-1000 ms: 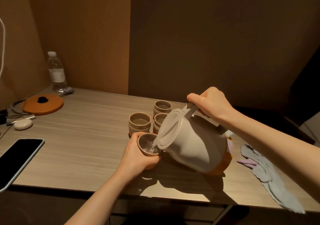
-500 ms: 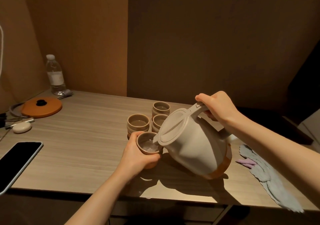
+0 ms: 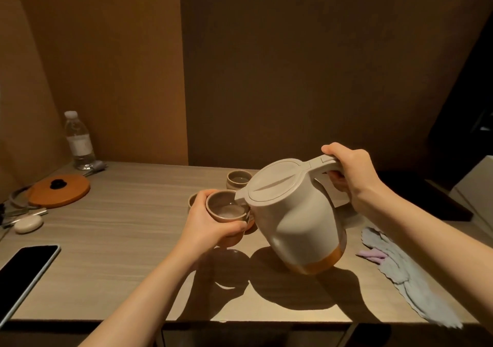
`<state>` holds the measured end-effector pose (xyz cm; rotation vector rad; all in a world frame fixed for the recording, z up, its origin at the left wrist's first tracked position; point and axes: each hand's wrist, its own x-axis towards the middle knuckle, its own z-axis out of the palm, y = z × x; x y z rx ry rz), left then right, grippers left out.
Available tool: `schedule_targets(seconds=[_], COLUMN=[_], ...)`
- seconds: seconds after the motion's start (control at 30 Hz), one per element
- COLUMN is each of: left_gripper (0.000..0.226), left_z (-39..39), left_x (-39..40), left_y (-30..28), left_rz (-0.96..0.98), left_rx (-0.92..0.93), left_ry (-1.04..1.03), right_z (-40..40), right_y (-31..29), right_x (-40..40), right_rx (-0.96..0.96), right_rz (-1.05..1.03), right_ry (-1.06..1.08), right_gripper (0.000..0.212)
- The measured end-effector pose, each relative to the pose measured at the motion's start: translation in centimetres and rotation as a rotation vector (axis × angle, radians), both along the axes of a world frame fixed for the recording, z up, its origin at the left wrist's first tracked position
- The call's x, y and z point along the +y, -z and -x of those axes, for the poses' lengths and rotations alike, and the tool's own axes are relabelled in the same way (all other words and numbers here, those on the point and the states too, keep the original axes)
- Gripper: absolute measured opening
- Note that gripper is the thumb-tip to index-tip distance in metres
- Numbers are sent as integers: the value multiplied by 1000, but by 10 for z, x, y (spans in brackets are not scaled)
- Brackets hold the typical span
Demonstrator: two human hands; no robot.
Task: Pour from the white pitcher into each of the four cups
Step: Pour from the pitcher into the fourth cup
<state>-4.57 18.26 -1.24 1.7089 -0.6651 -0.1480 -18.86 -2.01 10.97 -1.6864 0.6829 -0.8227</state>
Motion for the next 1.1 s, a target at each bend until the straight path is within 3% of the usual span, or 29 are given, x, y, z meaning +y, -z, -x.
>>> schedule_targets(seconds=[0.37, 0.6, 0.9, 1.1], left_gripper=[69, 73, 74, 86], left_z=[-15, -50, -111, -152], left_x=[-20, -43, -71, -85], left_y=[-48, -64, -63, -42], left_rz=[7, 26, 33, -86], left_rx=[-55, -1, 65, 60], left_ry=[22, 5, -120, -193], right_z=[11, 5, -19, -40], right_y=[-14, -14, -1, 16], right_x=[-13, -26, -51, -67], right_rx=[-184, -300, -295, -278], right_rz=[-146, -215, -204, -215], right_ry=[46, 97, 200, 218], right_gripper=[50, 40, 35, 36])
